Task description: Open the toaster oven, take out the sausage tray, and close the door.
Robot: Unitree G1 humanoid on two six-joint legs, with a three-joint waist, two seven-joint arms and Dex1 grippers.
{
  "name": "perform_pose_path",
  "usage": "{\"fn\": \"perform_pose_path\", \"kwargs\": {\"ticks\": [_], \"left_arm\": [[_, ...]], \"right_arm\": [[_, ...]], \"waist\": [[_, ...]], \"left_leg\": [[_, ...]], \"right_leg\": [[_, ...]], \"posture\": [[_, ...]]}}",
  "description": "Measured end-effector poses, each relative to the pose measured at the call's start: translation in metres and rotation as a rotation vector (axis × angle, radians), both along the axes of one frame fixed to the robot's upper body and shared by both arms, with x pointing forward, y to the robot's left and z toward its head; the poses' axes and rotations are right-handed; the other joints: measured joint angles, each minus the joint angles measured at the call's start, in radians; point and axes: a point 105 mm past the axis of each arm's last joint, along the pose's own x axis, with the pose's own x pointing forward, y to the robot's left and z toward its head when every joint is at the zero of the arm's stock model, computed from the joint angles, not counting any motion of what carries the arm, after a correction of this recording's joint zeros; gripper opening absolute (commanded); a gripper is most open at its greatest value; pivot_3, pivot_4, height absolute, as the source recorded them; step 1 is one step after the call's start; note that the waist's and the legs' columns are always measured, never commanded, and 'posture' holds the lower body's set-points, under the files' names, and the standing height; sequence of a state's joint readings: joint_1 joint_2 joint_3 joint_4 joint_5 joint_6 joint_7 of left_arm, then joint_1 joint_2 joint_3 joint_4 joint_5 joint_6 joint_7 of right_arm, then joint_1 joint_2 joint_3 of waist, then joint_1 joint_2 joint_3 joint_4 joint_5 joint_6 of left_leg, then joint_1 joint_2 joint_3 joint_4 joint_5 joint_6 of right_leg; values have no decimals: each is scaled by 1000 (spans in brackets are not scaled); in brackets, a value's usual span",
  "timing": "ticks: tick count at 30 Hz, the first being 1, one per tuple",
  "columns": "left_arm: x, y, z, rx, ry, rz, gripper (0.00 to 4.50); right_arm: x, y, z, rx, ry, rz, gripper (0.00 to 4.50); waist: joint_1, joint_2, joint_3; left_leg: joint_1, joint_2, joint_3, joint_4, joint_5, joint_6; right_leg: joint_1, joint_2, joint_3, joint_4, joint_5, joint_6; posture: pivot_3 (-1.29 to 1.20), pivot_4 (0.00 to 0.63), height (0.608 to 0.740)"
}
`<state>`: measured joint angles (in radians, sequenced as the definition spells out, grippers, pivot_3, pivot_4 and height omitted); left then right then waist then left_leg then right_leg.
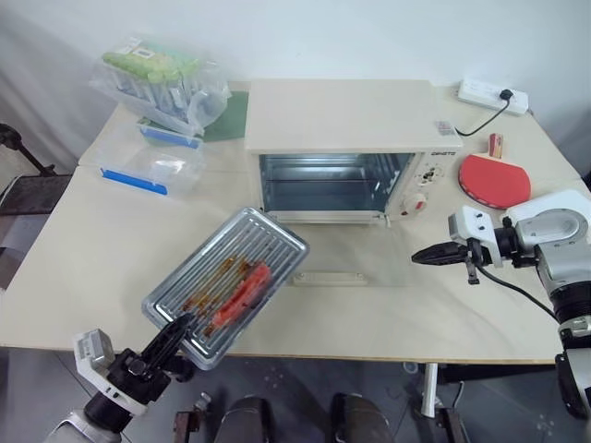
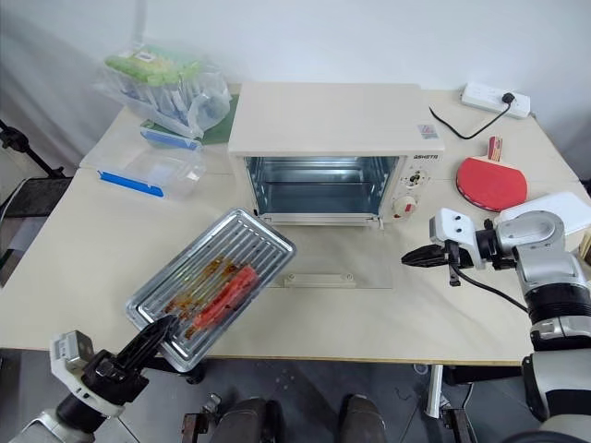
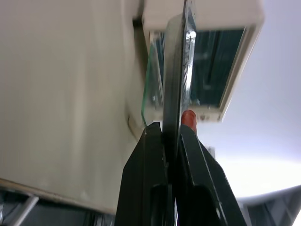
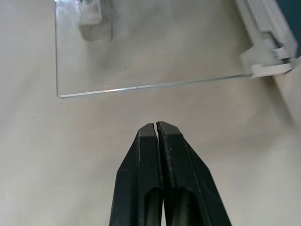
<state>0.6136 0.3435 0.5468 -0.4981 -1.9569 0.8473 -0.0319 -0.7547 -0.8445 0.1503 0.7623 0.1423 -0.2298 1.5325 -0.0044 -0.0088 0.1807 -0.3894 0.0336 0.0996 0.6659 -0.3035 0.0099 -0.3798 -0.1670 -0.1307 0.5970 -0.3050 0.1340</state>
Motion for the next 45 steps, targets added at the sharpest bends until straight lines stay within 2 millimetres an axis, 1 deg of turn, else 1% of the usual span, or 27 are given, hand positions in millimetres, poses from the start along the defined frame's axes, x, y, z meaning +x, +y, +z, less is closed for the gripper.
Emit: {"fn": "perform_pose_path", "kwargs": {"ticks": [5, 9, 12, 16, 20, 26, 28, 32, 34, 36, 39, 42, 45], "left_arm": [[-5, 5, -4, -12, 18, 47, 0], [-6, 13, -4, -26, 15, 115, 0], [-7, 19, -3, -15, 12, 143, 0], [-10, 33, -2, 0, 5, 201, 0], [-13, 44, -7, -8, 23, 244, 0], [-18, 55, -13, -17, 49, 277, 0], [-20, 58, -18, -28, 69, 288, 0], [-21, 55, -23, -46, 85, 266, 0], [-19, 53, -22, -49, 79, 251, 0], [-18, 51, -22, -52, 79, 241, 0], [-17, 49, -22, -45, 83, 215, 0], [-16, 48, -24, -29, 106, 166, 0], [-13, 39, -26, -7, 132, 52, 0]], "right_arm": [[2, 7, -4, 16, 6, 14, 38], [2, 24, -8, 68, 28, 43, 38], [0, 26, -8, 81, 39, 43, 38], [-1, 29, -6, 100, 45, 40, 38], [-2, 32, -2, 125, 52, 35, 38], [-2, 34, 10, 158, 35, 33, 38], [2, 36, 19, 171, 22, 32, 38], [12, 44, 59, 217, -83, 54, 38], [15, 48, 73, 228, -119, 68, 38], [18, 51, 78, 239, -128, 74, 38], [21, 50, 78, 252, -122, 64, 38], [25, 52, 84, 260, -130, 61, 38], [26, 54, 92, 258, -158, 72, 38]], "waist": [[0, 0, 0], [0, 0, 0], [0, 1, 0], [0, 1, 0], [-1, 1, 0], [-4, 1, 0], [-8, 1, 1], [-12, 1, 0], [-15, 1, 0], [-14, 1, 0], [-14, 1, 0], [-19, 1, 0], [-22, 1, 0]], "left_leg": [[0, 0, -1, 0, 0, 0], [0, 1, -1, 0, -1, 0], [0, 1, -1, 0, -1, 0], [0, 1, -1, 0, -2, 0], [0, 2, 0, 0, -3, 0], [0, 4, 0, 0, -3, 0], [0, 4, 1, 0, -3, 0], [0, 5, 1, 0, -4, -1], [0, 8, 1, 0, -5, -1], [0, 8, 1, 1, -5, 0], [-1, 8, 2, 1, -6, 0], [0, 7, 3, 1, -6, 0], [0, 7, 3, 1, -6, 0]], "right_leg": [[1, 0, -1, -1, 0, 0], [1, 0, -1, -1, 0, 0], [1, 1, -1, -1, 0, 0], [1, 1, -1, -2, 0, 0], [1, 2, -1, -2, 0, 0], [1, 3, -1, -2, 0, -1], [0, 3, -1, -2, 0, -1], [0, 3, -1, -2, -1, -1], [0, 3, -1, -2, -1, -1], [0, 3, -1, -2, -1, -1], [0, 3, -1, -3, -1, -1], [0, 3, -1, -2, -1, -1], [-1, 4, -1, -1, -1, -1]], "posture": [[0, 150, 740], [0, 150, 740], [0, 150, 740], [0, 150, 740], [0, 150, 740], [0, 150, 740], [0, 150, 740], [0, 150, 740], [0, 150, 740], [0, 150, 740], [0, 150, 740], [0, 150, 740], [0, 150, 740]]}}
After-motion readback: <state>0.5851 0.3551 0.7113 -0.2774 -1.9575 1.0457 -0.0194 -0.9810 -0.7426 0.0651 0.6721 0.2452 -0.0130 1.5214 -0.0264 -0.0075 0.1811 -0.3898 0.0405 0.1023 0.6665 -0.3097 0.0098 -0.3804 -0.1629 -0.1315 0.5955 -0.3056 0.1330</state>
